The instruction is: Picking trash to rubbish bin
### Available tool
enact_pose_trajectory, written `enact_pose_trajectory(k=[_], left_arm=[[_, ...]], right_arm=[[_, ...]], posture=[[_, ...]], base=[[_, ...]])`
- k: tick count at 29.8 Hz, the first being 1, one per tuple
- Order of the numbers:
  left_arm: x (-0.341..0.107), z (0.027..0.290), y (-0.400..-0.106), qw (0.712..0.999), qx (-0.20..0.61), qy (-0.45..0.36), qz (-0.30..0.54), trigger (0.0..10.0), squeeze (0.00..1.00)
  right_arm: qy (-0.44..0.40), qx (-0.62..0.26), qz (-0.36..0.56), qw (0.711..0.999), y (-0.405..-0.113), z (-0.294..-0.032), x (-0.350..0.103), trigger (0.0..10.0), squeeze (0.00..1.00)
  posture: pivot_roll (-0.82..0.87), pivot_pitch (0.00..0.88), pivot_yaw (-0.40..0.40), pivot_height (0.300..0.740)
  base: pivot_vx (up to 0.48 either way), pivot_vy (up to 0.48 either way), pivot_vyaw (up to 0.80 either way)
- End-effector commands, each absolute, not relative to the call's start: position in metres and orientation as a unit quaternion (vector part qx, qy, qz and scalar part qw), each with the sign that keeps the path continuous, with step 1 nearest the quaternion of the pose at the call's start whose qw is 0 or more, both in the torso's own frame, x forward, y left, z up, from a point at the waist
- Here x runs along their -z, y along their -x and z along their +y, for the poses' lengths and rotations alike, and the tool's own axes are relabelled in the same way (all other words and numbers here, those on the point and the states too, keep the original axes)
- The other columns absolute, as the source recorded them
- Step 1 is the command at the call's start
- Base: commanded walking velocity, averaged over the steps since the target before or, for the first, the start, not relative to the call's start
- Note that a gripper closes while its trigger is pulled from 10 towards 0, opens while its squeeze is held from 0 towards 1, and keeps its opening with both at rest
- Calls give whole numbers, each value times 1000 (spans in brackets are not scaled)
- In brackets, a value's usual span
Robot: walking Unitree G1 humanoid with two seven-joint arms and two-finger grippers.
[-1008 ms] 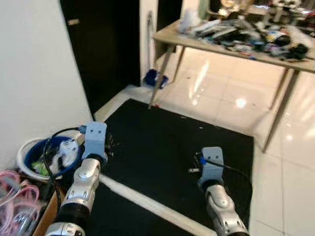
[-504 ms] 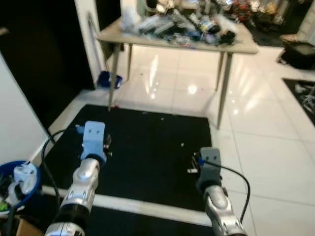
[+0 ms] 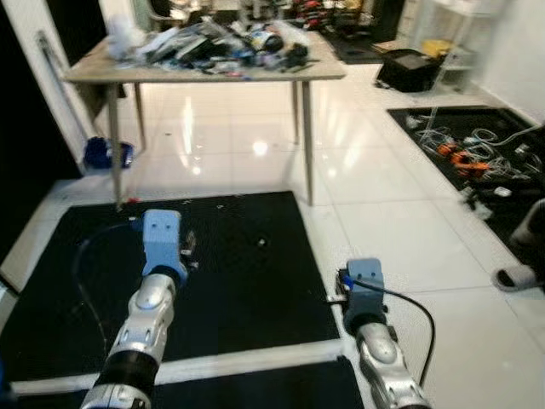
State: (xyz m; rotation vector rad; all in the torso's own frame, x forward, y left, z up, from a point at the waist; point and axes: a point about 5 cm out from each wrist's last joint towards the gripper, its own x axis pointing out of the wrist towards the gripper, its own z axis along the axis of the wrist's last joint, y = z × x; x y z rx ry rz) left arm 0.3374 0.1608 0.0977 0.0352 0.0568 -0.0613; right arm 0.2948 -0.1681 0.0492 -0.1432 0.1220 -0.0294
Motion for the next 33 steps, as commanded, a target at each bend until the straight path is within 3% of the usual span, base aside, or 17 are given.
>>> enact_pose_trajectory(k=[1, 6, 33], left_arm=[[-93, 162, -334, 999, 33, -24, 34, 10000, 0], [-95, 159, -332, 998, 53, -22, 17, 10000, 0], [-95, 158, -332, 998, 60, -17, 14, 10000, 0]], right_arm=[[68, 11, 66, 995, -294, -164, -47, 10000, 0], [61, 10, 69, 996, -294, -163, -46, 10000, 0], [64, 8, 67, 996, -293, -163, -46, 10000, 0]], posture=[[-19, 46, 41, 740], [-20, 37, 39, 740], [-27, 18, 39, 740]], base=[[0, 0, 0], [115, 0, 0], [423, 0, 0]])
